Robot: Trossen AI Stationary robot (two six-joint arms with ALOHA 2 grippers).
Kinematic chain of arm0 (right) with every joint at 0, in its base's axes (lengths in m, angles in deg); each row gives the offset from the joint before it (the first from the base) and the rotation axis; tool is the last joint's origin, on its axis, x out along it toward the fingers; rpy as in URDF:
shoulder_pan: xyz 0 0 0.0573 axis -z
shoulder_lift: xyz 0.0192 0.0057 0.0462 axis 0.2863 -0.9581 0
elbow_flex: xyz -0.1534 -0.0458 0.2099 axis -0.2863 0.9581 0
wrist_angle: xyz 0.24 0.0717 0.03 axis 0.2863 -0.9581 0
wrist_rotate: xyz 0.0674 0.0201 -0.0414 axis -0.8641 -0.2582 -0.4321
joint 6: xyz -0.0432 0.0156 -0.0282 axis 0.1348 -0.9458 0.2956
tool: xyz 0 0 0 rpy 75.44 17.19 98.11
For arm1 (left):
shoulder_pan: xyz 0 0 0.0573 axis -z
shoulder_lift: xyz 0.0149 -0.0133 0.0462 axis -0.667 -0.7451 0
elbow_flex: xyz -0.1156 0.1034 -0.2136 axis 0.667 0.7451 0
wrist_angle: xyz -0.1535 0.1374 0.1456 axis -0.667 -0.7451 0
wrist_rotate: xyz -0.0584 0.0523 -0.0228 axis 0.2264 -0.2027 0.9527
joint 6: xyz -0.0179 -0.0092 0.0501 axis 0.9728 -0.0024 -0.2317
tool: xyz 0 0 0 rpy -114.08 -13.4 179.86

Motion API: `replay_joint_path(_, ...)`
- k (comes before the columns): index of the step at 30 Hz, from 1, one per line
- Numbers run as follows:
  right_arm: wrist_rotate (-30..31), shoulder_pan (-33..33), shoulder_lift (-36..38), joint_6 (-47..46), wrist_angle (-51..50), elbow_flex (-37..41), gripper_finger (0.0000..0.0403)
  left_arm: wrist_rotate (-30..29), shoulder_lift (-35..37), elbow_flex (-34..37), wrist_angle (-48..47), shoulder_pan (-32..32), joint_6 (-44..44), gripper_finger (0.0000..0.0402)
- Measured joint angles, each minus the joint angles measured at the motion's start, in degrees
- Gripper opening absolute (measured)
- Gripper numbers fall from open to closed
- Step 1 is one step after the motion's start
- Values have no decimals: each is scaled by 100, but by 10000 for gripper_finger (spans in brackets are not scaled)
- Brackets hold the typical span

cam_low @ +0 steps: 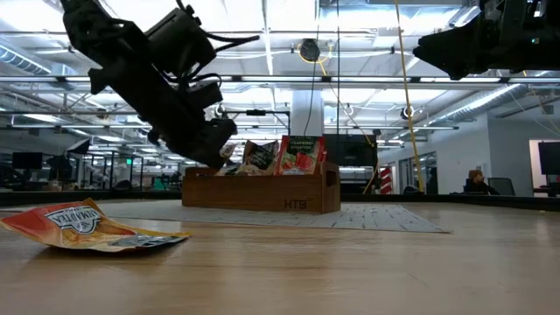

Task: Pick & Place Tea
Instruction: Put the yellow tea bag into the wooden organizer

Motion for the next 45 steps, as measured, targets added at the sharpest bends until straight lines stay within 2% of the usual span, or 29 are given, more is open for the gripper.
replay_joint_path(6,-2,-2,2,0,2,0,185,477,1,87,524,-195,-190,23)
replay_joint_path(15,0,-2,0,0,0,0,185,626,-178,87,523,-327,-20,23)
replay_joint_path(23,0,-2,2,0,0,0,185,616,-517,81,909,-325,-86,27)
replay_joint_path(32,0,-1,1,0,0,0,185,1008,-472,81,880,-323,-74,167)
replay_joint_path(36,-1,-1,1,0,1,0,185,1114,-469,81,884,-251,-115,215)
replay_joint_path(41,-1,-1,0,0,0,0,185,1115,-452,81,903,-123,-621,246)
replay_joint_path(45,0,-2,0,0,1,0,185,1139,-324,81,850,-49,-902,247)
